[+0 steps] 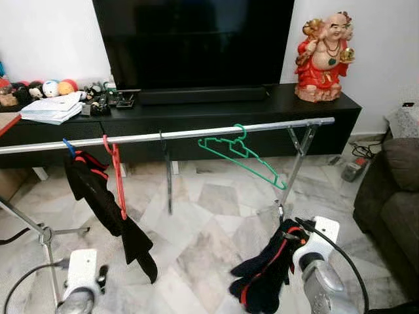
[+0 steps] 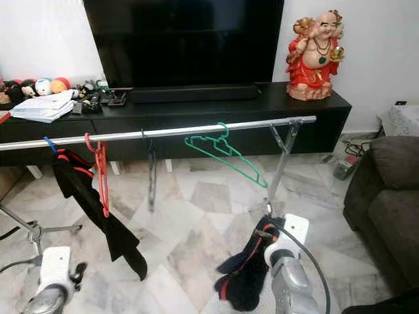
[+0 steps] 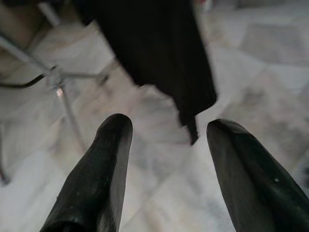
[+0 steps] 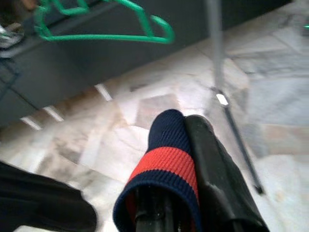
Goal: Hang hanger
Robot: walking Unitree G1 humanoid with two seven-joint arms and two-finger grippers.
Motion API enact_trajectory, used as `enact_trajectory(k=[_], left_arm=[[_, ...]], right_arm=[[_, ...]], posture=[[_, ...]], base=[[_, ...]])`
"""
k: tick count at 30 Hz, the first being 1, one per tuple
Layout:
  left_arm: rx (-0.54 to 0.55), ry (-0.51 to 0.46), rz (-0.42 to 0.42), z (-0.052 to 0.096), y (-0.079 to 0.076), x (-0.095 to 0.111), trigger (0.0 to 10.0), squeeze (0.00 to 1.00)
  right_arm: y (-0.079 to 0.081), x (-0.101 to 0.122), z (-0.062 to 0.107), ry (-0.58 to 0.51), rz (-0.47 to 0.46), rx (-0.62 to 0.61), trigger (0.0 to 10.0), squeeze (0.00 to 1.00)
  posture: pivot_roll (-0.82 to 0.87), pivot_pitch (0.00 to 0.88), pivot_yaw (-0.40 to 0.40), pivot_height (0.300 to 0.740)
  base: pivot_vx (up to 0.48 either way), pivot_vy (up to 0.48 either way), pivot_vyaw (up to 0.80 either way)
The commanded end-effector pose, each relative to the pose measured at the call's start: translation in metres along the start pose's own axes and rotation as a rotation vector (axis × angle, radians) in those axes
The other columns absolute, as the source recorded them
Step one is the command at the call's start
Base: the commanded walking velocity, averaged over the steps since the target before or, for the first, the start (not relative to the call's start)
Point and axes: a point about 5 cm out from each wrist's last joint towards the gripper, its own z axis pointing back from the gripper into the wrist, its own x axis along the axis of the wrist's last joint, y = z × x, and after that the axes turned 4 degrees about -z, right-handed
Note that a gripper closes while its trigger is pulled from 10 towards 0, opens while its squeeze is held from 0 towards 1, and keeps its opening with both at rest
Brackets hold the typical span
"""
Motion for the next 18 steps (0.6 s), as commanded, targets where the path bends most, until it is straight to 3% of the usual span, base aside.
enact_trajectory(k=[1,4,9,14,18], left_arm=[[0.001,-0.036,-0.01,0.001,0.003,0.002,10.0,0.0],[-0.031,-0.156,-0.037,0.008,-0.008,0.013,10.0,0.0],[-0.056,-0.23,-0.054,0.019,-0.016,0.015,10.0,0.0],[-0.039,-0.277,-0.056,0.023,-0.012,0.023,10.0,0.0],[-0.024,-0.306,-0.055,0.023,-0.008,0.033,10.0,0.0]], right_arm=[[-0.003,0.003,0.0,-0.026,-0.007,-0.004,10.0,0.0],[-0.014,-0.001,0.005,-0.033,-0.014,-0.011,10.0,0.0],[-0.025,-0.008,0.009,-0.009,0.01,-0.038,10.0,0.0],[-0.029,-0.008,0.009,-0.005,0.071,-0.035,10.0,0.0],[-0.029,-0.007,0.009,-0.012,0.059,-0.022,10.0,0.0]], posture=[[-0.03,0.0,0.057,0.74],[0.0,0.0,0.035,0.74],[0.04,0.0,0.006,0.74],[0.07,0.0,-0.009,0.74],[0.08,0.0,-0.019,0.74]], base=[[0.0,0.0,0.0],[0.0,0.0,0.0],[0.05,0.0,0.0],[0.308,0.0,0.0],[0.356,0.0,0.79]])
